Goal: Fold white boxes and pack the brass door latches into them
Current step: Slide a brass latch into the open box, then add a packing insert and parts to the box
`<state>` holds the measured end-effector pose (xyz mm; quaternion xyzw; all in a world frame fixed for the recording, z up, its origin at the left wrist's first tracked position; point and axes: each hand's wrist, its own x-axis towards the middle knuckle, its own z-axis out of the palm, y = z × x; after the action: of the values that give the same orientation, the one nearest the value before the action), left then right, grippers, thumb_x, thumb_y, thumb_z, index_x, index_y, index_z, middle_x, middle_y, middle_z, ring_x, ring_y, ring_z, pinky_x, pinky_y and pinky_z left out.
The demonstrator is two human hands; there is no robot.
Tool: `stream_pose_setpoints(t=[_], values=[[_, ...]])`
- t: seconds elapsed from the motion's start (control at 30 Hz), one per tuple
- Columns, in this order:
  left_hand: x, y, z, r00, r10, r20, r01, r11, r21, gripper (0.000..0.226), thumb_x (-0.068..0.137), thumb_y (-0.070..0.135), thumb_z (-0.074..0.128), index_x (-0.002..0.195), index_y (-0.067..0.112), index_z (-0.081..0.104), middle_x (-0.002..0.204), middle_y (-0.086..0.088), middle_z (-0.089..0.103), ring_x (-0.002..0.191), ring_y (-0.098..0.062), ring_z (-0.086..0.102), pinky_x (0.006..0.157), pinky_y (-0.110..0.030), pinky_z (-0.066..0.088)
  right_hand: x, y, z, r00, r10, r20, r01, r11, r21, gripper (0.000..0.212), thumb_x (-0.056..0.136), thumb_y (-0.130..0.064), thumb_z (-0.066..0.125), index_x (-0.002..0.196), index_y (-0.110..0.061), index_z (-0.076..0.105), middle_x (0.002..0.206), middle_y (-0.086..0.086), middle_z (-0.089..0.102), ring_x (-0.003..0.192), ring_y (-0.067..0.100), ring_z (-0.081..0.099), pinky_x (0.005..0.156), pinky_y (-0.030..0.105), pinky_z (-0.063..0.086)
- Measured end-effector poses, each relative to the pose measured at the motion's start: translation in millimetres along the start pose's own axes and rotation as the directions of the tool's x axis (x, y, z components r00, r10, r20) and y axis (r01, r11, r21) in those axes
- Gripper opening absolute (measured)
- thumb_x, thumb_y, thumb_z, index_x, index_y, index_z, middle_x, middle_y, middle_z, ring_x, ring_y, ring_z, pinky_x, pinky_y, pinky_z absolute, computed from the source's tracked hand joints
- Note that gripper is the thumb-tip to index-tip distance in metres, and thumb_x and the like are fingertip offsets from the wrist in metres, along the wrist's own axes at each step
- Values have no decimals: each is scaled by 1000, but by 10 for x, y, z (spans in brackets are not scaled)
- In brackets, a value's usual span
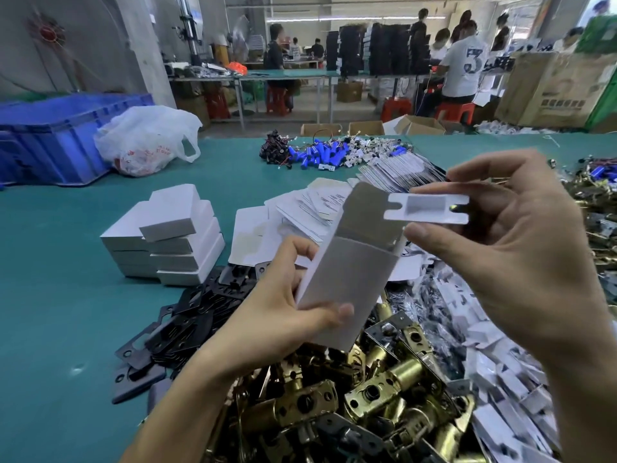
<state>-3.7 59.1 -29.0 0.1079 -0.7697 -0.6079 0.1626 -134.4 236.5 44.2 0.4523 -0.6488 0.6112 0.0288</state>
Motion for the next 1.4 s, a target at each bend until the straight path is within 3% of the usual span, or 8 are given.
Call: stream_pose_setpoints(t=[0.17,0.33,0.47,0.6,0.8,0.93,1.13,1.4], values=[[-13,-7,-27,995,-15,100,15,1000,5,48,78,22,81,111,35,49,104,-9,75,94,-27,74,83,-45,62,-16,82,9,974,-65,219,156,889,-431,34,82,-21,68,111,-28,52,101,-21,58,99,-2,54,83,10,40],[-16,-10,-57,992,-16,129,16,1000,0,56,78,18,82,120,34,48,104,-6,74,93,-24,73,81,-40,61,-49,55,-11,933,29,358,181,823,-538,16,88,-31,51,102,-37,50,100,-28,49,108,-6,44,88,11,36],[-14,-21,-50,993,5,118,-10,999,44,72,67,13,91,122,33,50,105,-5,73,93,-19,73,74,-31,59,-76,8,-67,896,127,424,135,833,-536,11,88,-35,41,91,-38,51,101,-29,50,106,-10,43,83,5,32],[-9,-2,-17,994,62,90,-72,991,113,74,62,13,97,121,33,57,104,4,71,92,-10,70,71,-21,54,-78,-27,-57,877,152,456,126,843,-523,22,92,-31,31,79,-30,49,96,-19,48,99,2,44,76,12,32],[-2,52,29,989,107,105,-130,960,247,70,62,26,96,120,42,60,103,15,68,89,-5,66,68,-18,51,-59,55,22,898,146,415,114,834,-540,27,94,-34,27,82,-29,51,94,-20,38,100,-3,39,76,11,31],[-4,48,31,992,86,94,-108,957,270,72,62,33,95,123,42,58,104,16,67,90,-8,66,71,-23,51,-62,69,20,931,115,346,69,877,-476,25,93,-41,47,116,-50,43,101,-24,50,96,-8,50,71,13,42],[4,57,35,991,93,98,-118,949,293,70,62,32,94,122,41,59,103,16,66,88,-7,65,70,-23,49,-15,84,15,990,36,134,5,957,-291,39,74,-31,80,98,-30,50,75,-8,64,65,-4,56,56,3,39],[10,9,14,987,130,96,-150,957,250,72,60,29,98,121,37,60,104,13,67,90,-9,65,73,-22,47,17,74,-49,973,47,225,11,968,-251,29,70,-48,69,92,-31,64,89,-25,69,78,0,66,66,16,52]])
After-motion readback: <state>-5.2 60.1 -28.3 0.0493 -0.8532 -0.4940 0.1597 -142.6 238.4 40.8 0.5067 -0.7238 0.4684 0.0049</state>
